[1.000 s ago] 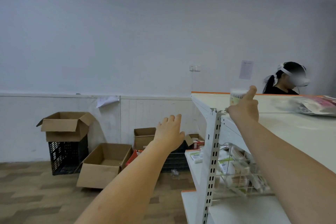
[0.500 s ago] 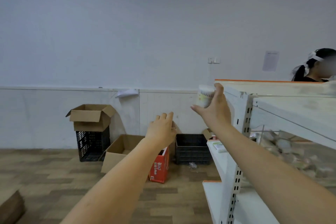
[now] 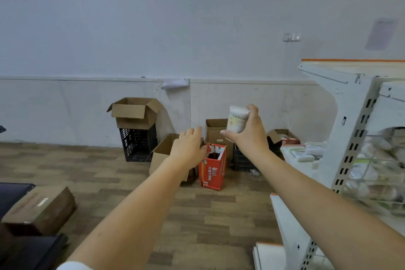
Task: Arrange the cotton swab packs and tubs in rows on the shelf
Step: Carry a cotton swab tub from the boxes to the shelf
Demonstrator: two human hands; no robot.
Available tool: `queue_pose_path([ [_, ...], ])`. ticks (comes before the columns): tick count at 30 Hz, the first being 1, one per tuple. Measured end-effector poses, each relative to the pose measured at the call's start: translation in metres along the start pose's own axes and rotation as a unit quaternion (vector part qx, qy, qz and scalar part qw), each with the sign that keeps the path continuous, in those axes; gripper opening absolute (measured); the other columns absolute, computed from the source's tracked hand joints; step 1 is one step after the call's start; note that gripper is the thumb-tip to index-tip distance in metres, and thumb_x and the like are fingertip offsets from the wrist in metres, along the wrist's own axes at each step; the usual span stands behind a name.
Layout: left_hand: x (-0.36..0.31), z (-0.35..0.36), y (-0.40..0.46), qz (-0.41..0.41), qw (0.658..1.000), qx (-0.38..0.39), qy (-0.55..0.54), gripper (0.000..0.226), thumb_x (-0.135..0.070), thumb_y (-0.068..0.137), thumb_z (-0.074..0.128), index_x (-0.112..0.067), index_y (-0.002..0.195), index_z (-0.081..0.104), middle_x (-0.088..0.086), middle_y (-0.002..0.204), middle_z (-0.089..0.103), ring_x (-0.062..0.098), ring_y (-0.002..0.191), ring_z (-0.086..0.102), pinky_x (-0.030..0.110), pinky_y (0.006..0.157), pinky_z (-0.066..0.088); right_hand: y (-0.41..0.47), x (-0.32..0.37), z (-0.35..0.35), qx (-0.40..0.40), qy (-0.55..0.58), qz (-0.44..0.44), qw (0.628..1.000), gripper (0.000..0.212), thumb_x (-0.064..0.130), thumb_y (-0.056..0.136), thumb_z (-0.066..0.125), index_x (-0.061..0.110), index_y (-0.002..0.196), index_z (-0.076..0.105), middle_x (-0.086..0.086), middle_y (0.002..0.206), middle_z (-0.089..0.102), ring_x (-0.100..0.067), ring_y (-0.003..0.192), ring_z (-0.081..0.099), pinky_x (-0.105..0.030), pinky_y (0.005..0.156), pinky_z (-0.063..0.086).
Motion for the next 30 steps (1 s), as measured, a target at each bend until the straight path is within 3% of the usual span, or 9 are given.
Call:
queue_pose_path([
  [3, 0.007, 0.015, 0.022, -0.007, 1.000, 0.003, 0.005, 0.060, -0.031, 0.094, 0.048, -0.015, 0.145, 0.020, 0.008, 0.143, 0.036, 0.026, 0.130, 0.033, 0.039, 0.102, 0.036, 0.020, -0.020, 0.023, 0.014, 0.015, -0.001, 1.000, 0.091, 0.033, 0.067, 0.081, 0.022, 0.136, 0.022, -0.007, 0.129, 0.043, -0.023, 0.113, 0.050, -0.037, 0.089, 0.050],
  [12, 0.033, 0.064, 0.130, -0.022, 0.999, 0.012, 0.035, 0.060, -0.032, 0.095, 0.046, -0.014, 0.145, 0.018, 0.008, 0.145, 0.034, 0.026, 0.132, 0.031, 0.039, 0.103, 0.035, 0.118, -0.076, 0.083, 0.068, 0.063, 0.001, 0.996, 0.092, 0.026, 0.069, 0.080, 0.023, 0.138, 0.019, -0.005, 0.134, 0.040, -0.019, 0.114, 0.048, -0.028, 0.086, 0.046],
  [19, 0.054, 0.100, 0.213, -0.016, 0.998, 0.020, 0.056, 0.059, -0.031, 0.095, 0.044, -0.015, 0.145, 0.018, 0.007, 0.145, 0.034, 0.025, 0.131, 0.033, 0.038, 0.102, 0.037, 0.191, -0.114, 0.115, 0.086, 0.087, 0.013, 0.992, 0.091, 0.023, 0.070, 0.080, 0.022, 0.138, 0.019, -0.001, 0.130, 0.041, -0.010, 0.106, 0.044, -0.024, 0.082, 0.045],
  [30, 0.115, 0.173, 0.348, 0.004, 0.997, 0.060, 0.044, 0.058, -0.030, 0.094, 0.046, -0.016, 0.144, 0.021, 0.006, 0.144, 0.036, 0.025, 0.131, 0.034, 0.038, 0.104, 0.035, 0.298, -0.181, 0.208, 0.067, 0.090, 0.053, 0.992, 0.090, 0.026, 0.068, 0.081, 0.025, 0.137, 0.022, 0.001, 0.132, 0.041, -0.014, 0.115, 0.045, -0.030, 0.086, 0.051],
])
Point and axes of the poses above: each hand's wrist, its own y-axis towards the middle knuckle, its own z-axis out of the palm, x = y × z, the point moved 3 cm from there along y, towards the middle knuckle
